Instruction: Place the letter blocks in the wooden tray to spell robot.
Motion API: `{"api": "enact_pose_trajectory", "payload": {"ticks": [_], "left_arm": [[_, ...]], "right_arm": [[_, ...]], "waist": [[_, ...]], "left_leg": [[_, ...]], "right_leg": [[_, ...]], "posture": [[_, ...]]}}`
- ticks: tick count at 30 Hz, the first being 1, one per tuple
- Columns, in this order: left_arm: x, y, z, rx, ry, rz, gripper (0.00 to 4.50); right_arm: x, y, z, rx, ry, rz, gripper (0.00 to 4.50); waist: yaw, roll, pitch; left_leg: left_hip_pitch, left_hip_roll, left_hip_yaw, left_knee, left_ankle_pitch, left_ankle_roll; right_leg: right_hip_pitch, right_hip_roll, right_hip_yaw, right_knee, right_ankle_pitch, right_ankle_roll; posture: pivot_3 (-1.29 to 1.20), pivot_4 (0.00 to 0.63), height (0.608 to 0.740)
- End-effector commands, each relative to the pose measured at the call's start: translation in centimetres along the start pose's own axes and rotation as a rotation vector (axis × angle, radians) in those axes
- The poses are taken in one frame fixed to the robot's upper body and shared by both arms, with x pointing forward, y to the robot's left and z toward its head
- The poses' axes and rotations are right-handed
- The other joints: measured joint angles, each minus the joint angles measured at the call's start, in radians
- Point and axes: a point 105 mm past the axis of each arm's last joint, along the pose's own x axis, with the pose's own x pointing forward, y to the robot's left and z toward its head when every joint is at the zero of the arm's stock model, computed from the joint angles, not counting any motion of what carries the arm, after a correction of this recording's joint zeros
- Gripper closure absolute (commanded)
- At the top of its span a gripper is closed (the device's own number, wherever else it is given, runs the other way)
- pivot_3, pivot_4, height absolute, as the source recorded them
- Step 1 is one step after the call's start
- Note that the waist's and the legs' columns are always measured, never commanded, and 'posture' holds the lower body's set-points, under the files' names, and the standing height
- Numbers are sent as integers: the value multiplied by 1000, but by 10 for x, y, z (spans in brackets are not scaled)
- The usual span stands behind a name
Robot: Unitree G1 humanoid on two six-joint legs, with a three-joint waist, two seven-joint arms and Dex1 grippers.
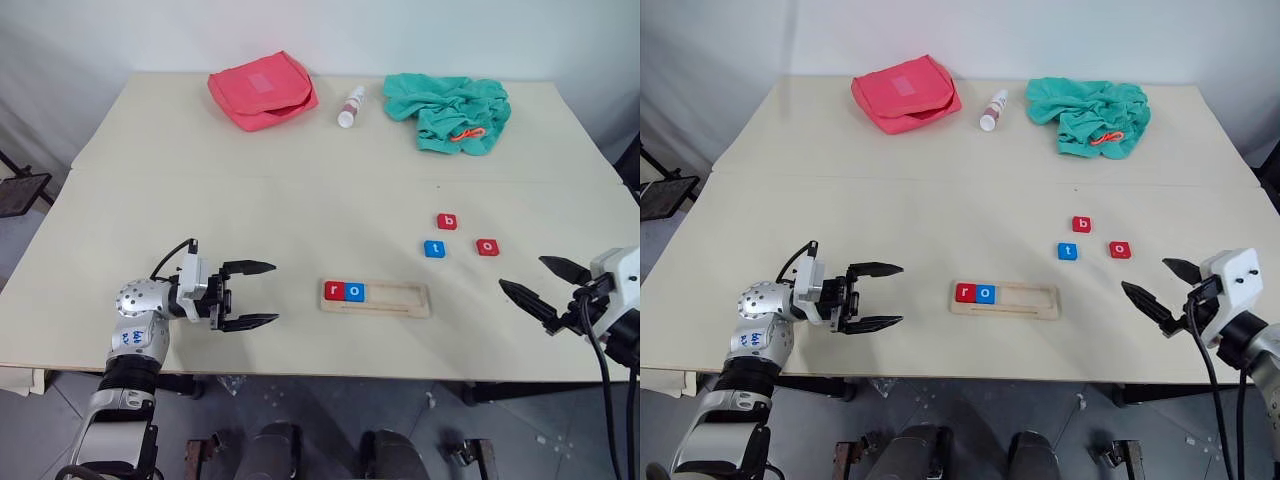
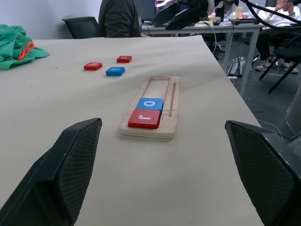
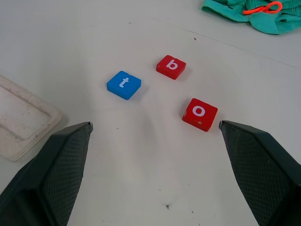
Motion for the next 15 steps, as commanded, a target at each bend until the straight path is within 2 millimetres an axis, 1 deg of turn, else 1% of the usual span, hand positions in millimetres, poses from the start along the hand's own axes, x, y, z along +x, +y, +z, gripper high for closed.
{"api": "enact_pose_trajectory", "payload": {"ticks": [1, 3, 5, 7, 9, 12, 15], "left_arm": [[-2, -2, 10, 46, -21, -54, 39], [-2, -2, 11, 47, -21, -52, 39], [-2, -2, 11, 47, -20, -51, 39], [-1, -3, 11, 50, -23, -51, 39], [2, -4, 12, 50, -29, -51, 39], [4, -7, 13, 52, -33, -53, 39], [5, -10, 13, 52, -38, -52, 39]], "right_arm": [[-1, -2, 9, -24, -27, -7, 0], [0, -2, 10, -21, -28, -8, 0], [8, -2, 14, -5, -32, -9, 0], [26, -5, 19, 33, -32, -31, 0], [47, -12, 24, 88, -24, -70, 0], [68, -17, 34, 111, -43, -89, 0], [92, -21, 37, 136, -18, -111, 0]], "waist": [[0, 0, 0], [0, 0, 0], [-1, 0, 0], [-6, 0, 0], [-16, 0, 0], [-22, 0, 0], [-26, 0, 0]], "left_leg": [[0, 0, 0, 0, 0, 0], [0, 0, 0, 0, 0, 0], [0, 0, 0, 0, 0, 0], [0, 0, 0, 0, 0, 0], [1, 1, 1, 0, 0, 0], [0, 1, 0, 0, 0, 0], [0, 0, -2, -1, 0, 0]], "right_leg": [[0, 0, 0, 0, 0, 0], [0, 0, 0, 0, 0, 0], [0, 0, 0, 0, 0, 0], [0, 0, 0, 0, 0, 0], [0, 0, 1, 0, 0, 0], [-1, 1, 0, 0, 0, 0], [-1, 0, 0, 1, 0, 0]], "posture": [[0, 150, 740], [0, 150, 740], [0, 150, 740], [0, 150, 740], [0, 150, 740], [0, 150, 740], [0, 150, 740]]}}
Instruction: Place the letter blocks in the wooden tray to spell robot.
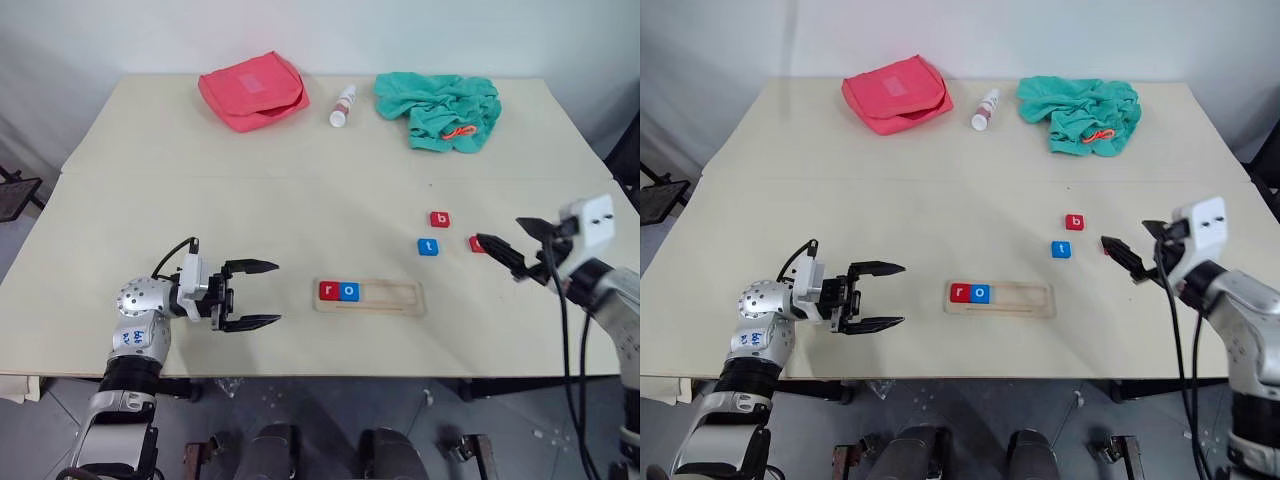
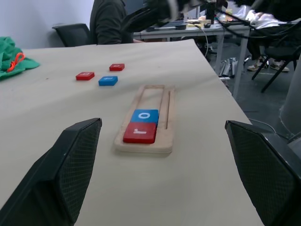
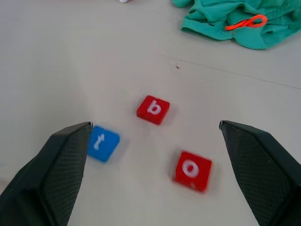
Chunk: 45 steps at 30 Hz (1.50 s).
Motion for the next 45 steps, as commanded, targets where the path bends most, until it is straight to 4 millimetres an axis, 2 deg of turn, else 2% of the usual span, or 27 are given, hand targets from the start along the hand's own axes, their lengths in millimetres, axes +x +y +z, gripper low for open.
{"api": "enact_pose_trajectory", "payload": {"ticks": [1, 7, 13, 18, 27, 30, 34, 37, 42, 45], "left_arm": [[1, -5, 9, 35, -22, -27, 39], [4, -10, 9, 42, -30, -10, 39], [9, -15, 9, 44, -48, 4, 39], [11, -17, 9, 47, -54, 17, 39], [10, -16, 8, 57, -54, 40, 39], [9, -16, 7, 58, -53, 45, 0], [8, -16, 6, 59, -53, 51, 0], [8, -16, 5, 58, -53, 49, 0], [6, -14, 5, 49, -59, 22, 0], [1, -13, 3, 39, -49, 3, 0]], "right_arm": [[20, -5, 4, -4, 19, -41, 0], [62, -1, -4, -4, 64, -58, 0], [90, 3, -13, 24, 58, -88, 0], [104, 5, -23, 10, 85, -135, 0], [107, 3, -38, 20, 123, -231, 0], [107, 8, -43, 49, 131, -250, 594], [105, 18, -42, 65, 112, -263, 1911], [100, 25, -30, 65, 53, -259, 2974], [75, 35, 1, 31, -69, -229, 3026], [44, 41, 7, 31, -81, -230, 3026]], "waist": [[-2, 0, 0], [-6, 0, 0], [-6, 0, 0], [-9, 0, 0], [-18, 0, 0], [-23, 0, 0], [-25, 0, 0], [-25, 0, 0], [-26, 1, 0], [-26, 1, 0]], "left_leg": [[-1, 0, 0, 0, 0, 0], [-1, 0, 0, 0, 0, 0], [-2, 0, 0, 0, 0, 0], [-2, 0, 1, 0, 0, 0], [-2, 0, 0, 0, 0, 0], [-2, 0, 0, 0, 0, 0], [-2, 0, -2, 0, 0, 0], [-2, 0, -2, 0, 0, 0], [-3, 0, -1, -1, 0, 0], [-5, 0, 1, -1, 0, 0]], "right_leg": [[-1, 0, 0, 0, 0, 0], [-2, 0, 0, 1, 0, 0], [-3, 0, 0, 2, 0, 0], [-4, 0, 0, 3, 0, 0], [-4, 0, 1, 4, 0, 0], [-4, 0, 1, 4, 0, 0], [-4, 0, 1, 5, 0, 0], [-4, 0, 1, 5, 0, 0], [-7, 0, 3, 5, 0, 0], [-11, 0, 4, 7, 0, 0]], "posture": [[0, 150, 740], [0, 150, 740], [0, 150, 740], [0, 150, 740], [0, 150, 740], [0, 150, 740], [0, 150, 740], [0, 150, 740], [0, 150, 740], [0, 150, 740]]}}
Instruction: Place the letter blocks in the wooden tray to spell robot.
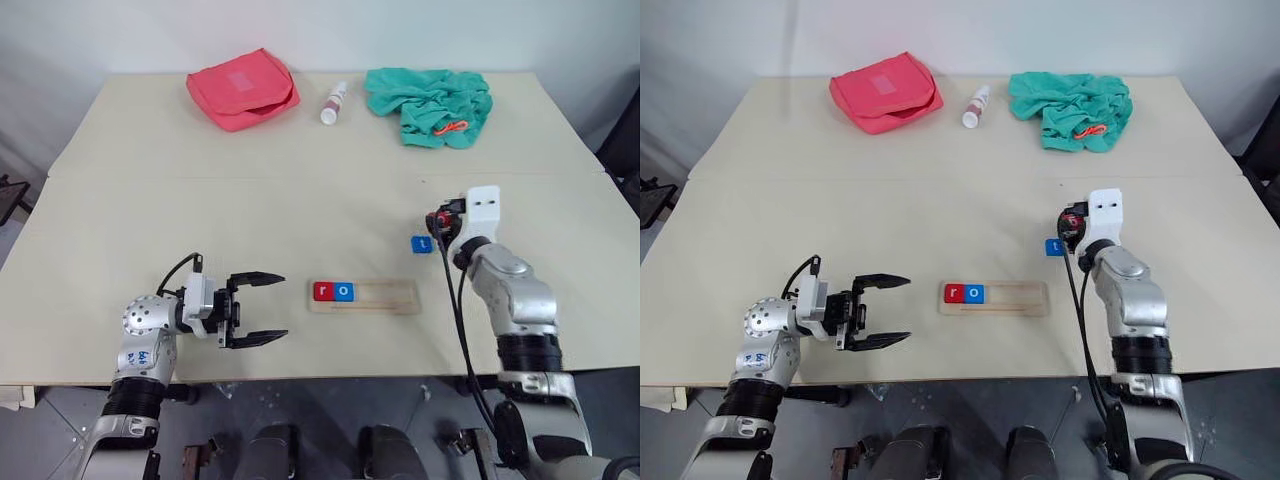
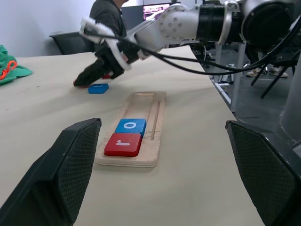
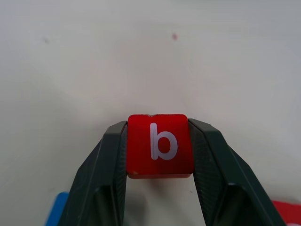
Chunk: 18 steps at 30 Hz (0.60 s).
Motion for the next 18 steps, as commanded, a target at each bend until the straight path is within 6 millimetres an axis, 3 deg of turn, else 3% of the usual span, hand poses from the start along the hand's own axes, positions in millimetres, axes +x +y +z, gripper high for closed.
{"api": "enact_pose_trajectory", "payload": {"ticks": [1, 4, 7, 16, 18], "left_arm": [[-8, 4, 4, 15, -12, -8, 0], [-12, 8, 3, 12, -3, -14, 0], [-11, 13, 3, 14, -4, -16, 0], [-4, 20, 4, 23, -17, -29, 0], [-3, 20, 4, 24, -19, -30, 0]], "right_arm": [[-37, -3, 26, -4, -76, -6, 3026], [-74, -1, 10, -29, -14, -11, 3026], [-97, -1, -10, -27, 55, -34, 3026], [-112, -6, -41, 99, 109, -102, 3026], [-111, -5, -41, 103, 104, -94, 2295]], "waist": [[3, 0, 0], [17, 0, 0], [24, 0, 0], [23, 0, 0], [22, 0, 0]], "left_leg": [[0, 0, 0, 0, 0, 0], [0, 0, 0, -1, 0, 0], [0, 0, 2, -1, 0, 0], [1, 0, 5, -1, 0, 0], [1, 0, 5, -1, 0, 0]], "right_leg": [[0, 0, 0, 0, 0, 0], [-1, 0, 1, 1, 0, 0], [-1, 0, 2, 0, 0, 0], [-1, 0, 5, 0, 0, 0], [-1, 0, 5, 0, 0, 0]], "posture": [[0, 150, 740], [0, 150, 740], [0, 150, 740], [0, 150, 740], [0, 150, 740]]}}
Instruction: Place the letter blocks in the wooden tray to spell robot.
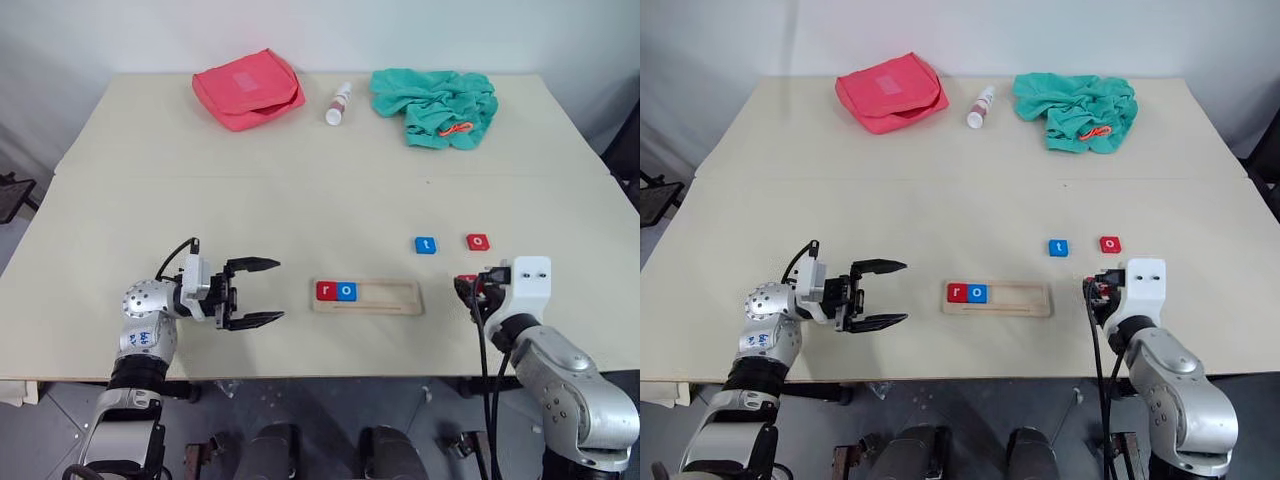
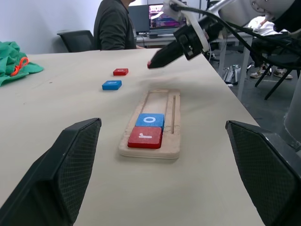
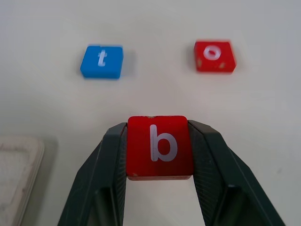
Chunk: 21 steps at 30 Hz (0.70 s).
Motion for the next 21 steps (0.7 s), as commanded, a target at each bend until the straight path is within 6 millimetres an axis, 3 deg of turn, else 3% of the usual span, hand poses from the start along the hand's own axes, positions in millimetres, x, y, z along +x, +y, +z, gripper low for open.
{"api": "enact_pose_trajectory", "payload": {"ticks": [1, 7, 13, 21], "left_arm": [[1, -3, 4, 22, -14, -52, 0], [0, -5, 5, 25, -20, -44, 0], [-1, -10, 6, 23, -23, -39, 0], [-2, -15, 5, 20, -28, -30, 0]], "right_arm": [[-3, -1, 10, 9, -64, 4, 2072], [-8, 9, 17, -15, -108, 72, 31], [-19, 10, 29, -226, -76, 288, 31], [-18, -13, 30, -609, 145, 609, 31]], "waist": [[0, 0, 0], [1, 0, 0], [1, 0, 0], [2, -1, 0]], "left_leg": [[0, 0, 0, 0, 0, 0], [0, 0, 0, 0, 0, 0], [0, 0, 1, 1, 0, 0], [0, 0, 1, 1, 0, 1]], "right_leg": [[0, 0, 0, 0, 0, 0], [0, 0, 0, 0, 0, 0], [1, 0, 0, -1, 0, 0], [3, 0, 0, -2, 0, 0]], "posture": [[0, 150, 740], [0, 150, 740], [0, 150, 740], [0, 150, 740]]}}
